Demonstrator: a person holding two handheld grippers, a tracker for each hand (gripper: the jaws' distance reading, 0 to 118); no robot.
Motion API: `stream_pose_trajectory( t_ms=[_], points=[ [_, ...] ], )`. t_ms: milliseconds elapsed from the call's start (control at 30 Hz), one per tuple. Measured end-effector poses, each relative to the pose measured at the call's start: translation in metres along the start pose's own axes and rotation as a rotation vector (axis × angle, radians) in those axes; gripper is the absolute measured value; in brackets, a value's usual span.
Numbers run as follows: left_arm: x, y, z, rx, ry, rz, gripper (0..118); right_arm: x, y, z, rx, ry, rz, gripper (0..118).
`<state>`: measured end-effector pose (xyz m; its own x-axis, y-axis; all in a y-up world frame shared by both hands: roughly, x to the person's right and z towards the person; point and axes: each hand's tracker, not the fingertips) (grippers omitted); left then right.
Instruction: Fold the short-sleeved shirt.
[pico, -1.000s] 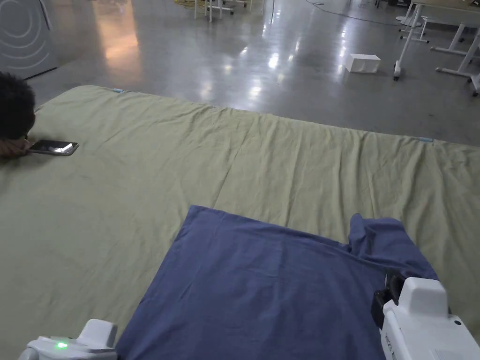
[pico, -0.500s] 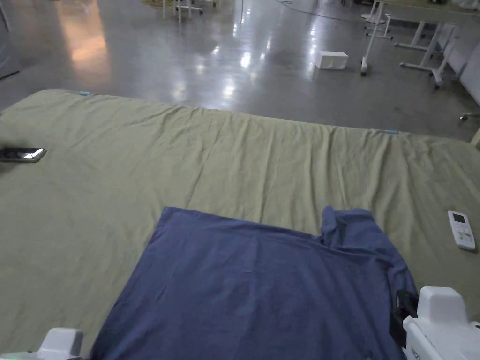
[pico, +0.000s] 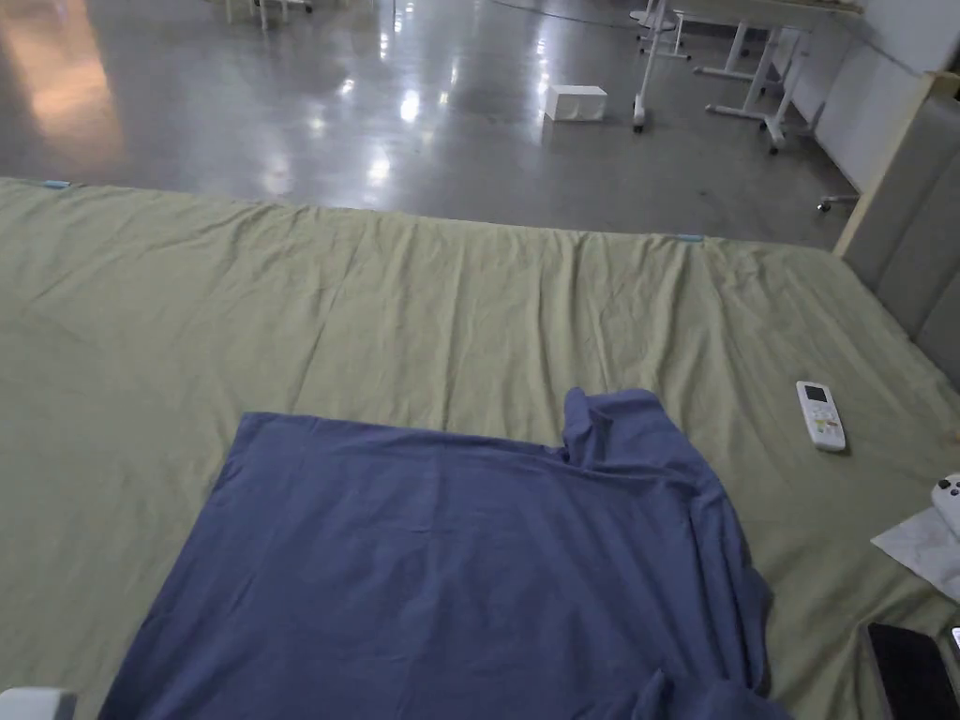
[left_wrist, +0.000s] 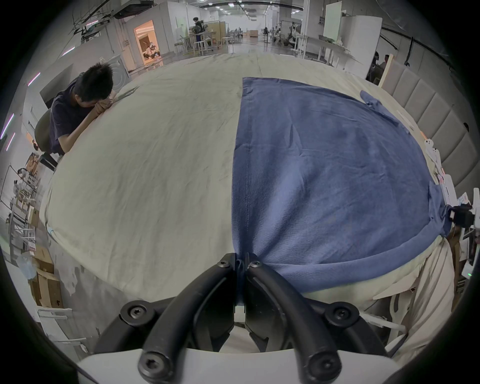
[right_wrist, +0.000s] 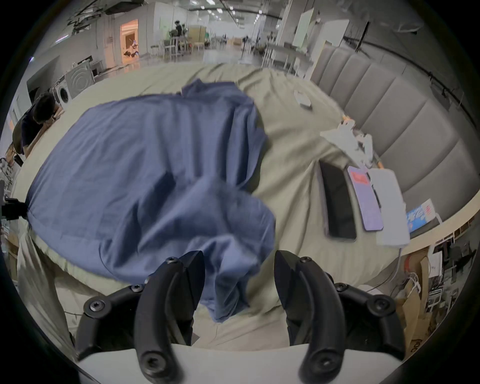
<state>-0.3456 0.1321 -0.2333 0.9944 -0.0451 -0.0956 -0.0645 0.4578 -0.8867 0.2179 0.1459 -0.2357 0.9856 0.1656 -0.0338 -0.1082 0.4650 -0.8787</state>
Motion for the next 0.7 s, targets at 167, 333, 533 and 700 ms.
stream_pose_trajectory(
  t_ms=[167, 333, 533, 700],
  points=[
    [0.0, 0.0, 0.0, -0.007, -0.004, 0.009, 6, -0.008, -0.018, -0.022, -0.067, 0.056, -0.01, 40],
    [-0.002, -0.001, -0.001, -0.002, -0.012, 0.022, 6, -0.01, -0.017, -0.018, -0.064, 0.025, 0.042, 10],
    [-0.005, -0.003, 0.004, 0.025, -0.024, 0.045, 6, -0.014, -0.012, -0.01, -0.07, 0.014, 0.06, 7],
    [-0.008, 0.002, 0.015, 0.105, -0.034, 0.067, 7, -0.012, -0.008, 0.003, -0.012, 0.013, 0.021, 7]
  ],
)
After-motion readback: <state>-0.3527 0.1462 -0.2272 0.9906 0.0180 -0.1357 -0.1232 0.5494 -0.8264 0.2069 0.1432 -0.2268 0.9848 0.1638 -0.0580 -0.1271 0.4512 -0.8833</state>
